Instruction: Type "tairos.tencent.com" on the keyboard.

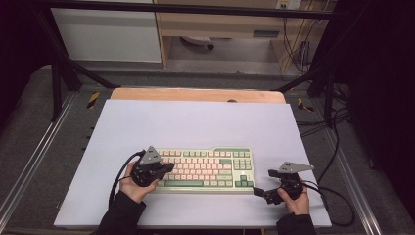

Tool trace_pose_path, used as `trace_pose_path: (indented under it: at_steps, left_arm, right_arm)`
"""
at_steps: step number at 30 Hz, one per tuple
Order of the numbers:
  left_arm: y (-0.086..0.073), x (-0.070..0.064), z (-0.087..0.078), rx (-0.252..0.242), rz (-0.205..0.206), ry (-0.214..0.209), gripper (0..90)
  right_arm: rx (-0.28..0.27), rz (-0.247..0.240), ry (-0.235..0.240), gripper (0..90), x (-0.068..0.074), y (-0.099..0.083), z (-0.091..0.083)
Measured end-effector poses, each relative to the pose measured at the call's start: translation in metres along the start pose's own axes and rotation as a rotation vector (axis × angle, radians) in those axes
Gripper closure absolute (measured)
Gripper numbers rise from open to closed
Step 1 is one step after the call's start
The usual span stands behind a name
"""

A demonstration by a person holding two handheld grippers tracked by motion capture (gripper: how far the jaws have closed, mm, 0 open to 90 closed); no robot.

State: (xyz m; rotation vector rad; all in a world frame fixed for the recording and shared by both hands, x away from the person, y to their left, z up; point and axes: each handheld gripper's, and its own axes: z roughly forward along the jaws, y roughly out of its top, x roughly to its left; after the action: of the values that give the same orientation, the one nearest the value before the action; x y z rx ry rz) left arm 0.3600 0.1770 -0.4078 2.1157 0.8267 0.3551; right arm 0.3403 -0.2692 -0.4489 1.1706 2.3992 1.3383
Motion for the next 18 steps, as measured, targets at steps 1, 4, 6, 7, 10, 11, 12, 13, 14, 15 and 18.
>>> trace_pose_path:
  at_steps: [1,4,6,7,10,11,12,13,14,15,18]
  left_arm:
    - [-0.001,0.001,-0.001,-0.001,0.000,0.002,90.0]
    - [-0.005,0.003,-0.005,0.003,-0.001,0.006,90.0]
    - [-0.008,0.004,-0.008,0.003,-0.007,0.010,90.0]
    - [-0.010,0.005,-0.009,0.004,-0.009,0.013,90.0]
    - [-0.015,0.007,-0.012,0.009,-0.013,0.020,90.0]
    - [-0.017,0.008,-0.013,0.010,-0.014,0.022,90.0]
    - [-0.019,0.009,-0.014,0.011,-0.017,0.024,90.0]
    - [-0.020,0.010,-0.014,0.013,-0.020,0.027,90.0]
    - [-0.021,0.011,-0.014,0.013,-0.023,0.028,90.0]
    - [-0.023,0.013,-0.014,0.014,-0.026,0.030,90.0]
    - [-0.026,0.017,-0.014,0.020,-0.036,0.040,90.0]
  right_arm:
    - [0.000,0.000,0.000,0.4,0.000,0.000,0.000]
    - [0.000,0.000,-0.001,0.4,0.000,0.000,0.000]
    - [0.001,-0.002,-0.001,0.4,0.000,0.000,0.000]
    - [0.000,0.000,0.000,0.4,0.000,0.000,0.000]
    - [0.001,0.000,-0.001,0.4,0.000,0.000,0.000]
    - [0.001,0.000,0.000,0.4,0.000,0.000,0.000]
    - [0.001,0.000,0.000,0.4,0.000,0.000,0.000]
    - [0.002,0.000,0.000,0.4,0.000,0.000,0.000]
    - [0.002,0.000,0.001,0.4,0.000,0.000,0.000]
    - [0.002,0.000,0.001,0.4,0.000,0.000,0.000]
    - [0.002,0.000,0.000,0.4,0.000,0.000,0.000]
